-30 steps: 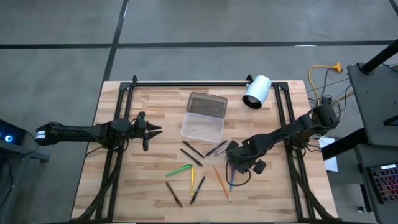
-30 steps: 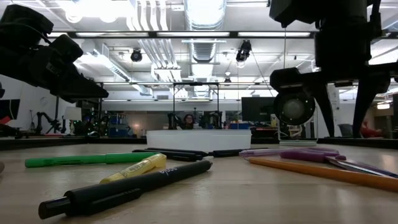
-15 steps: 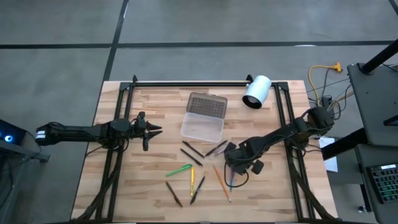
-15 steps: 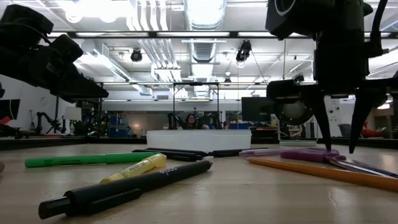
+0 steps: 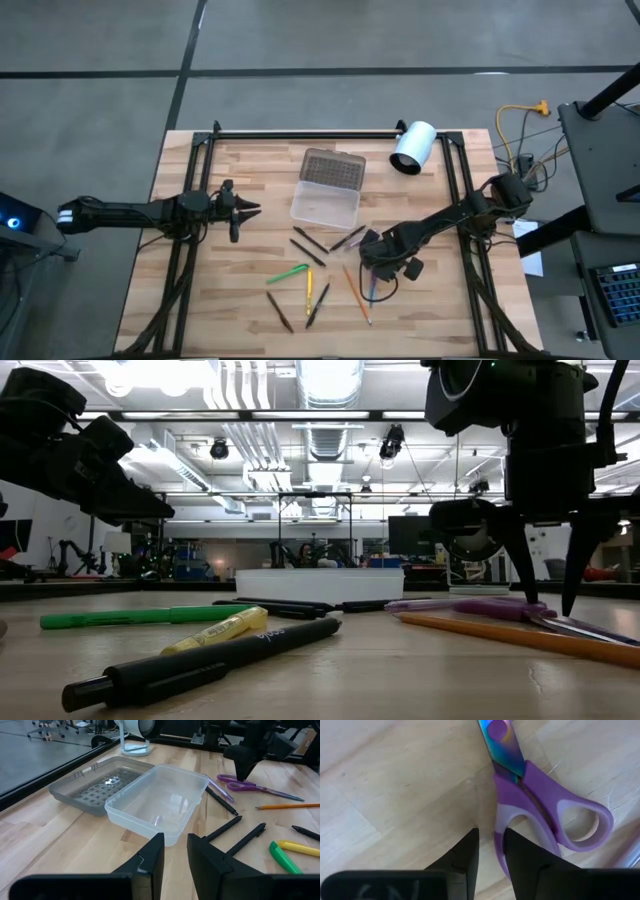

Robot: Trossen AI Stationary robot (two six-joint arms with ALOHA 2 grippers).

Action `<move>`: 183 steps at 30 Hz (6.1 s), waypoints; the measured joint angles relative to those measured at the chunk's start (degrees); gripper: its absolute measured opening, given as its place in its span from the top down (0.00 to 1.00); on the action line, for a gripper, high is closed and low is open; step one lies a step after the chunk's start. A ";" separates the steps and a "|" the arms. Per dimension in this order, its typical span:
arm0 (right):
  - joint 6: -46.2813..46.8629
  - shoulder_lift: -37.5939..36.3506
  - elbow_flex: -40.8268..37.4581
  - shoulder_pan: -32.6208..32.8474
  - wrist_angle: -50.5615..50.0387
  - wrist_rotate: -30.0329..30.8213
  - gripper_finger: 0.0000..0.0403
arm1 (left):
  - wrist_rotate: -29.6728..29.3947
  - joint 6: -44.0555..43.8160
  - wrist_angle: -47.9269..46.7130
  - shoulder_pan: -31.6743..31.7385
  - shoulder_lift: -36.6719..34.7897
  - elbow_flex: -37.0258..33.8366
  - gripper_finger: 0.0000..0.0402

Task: Pick & place school supplies into a supply box
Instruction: Put the purple scissors into the supply box

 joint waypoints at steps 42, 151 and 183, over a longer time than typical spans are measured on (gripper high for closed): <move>7.03 -1.08 4.39 -0.02 -8.39 -0.17 0.97 | 0.00 0.00 -0.01 -0.02 0.00 0.01 0.83; 35.53 3.05 19.18 -27.85 4.41 -6.32 0.97 | 0.01 0.01 0.01 -0.01 0.00 0.01 0.83; 37.14 6.94 18.06 -26.73 7.78 -5.62 0.97 | 0.02 0.00 -0.01 -0.02 0.00 0.01 0.83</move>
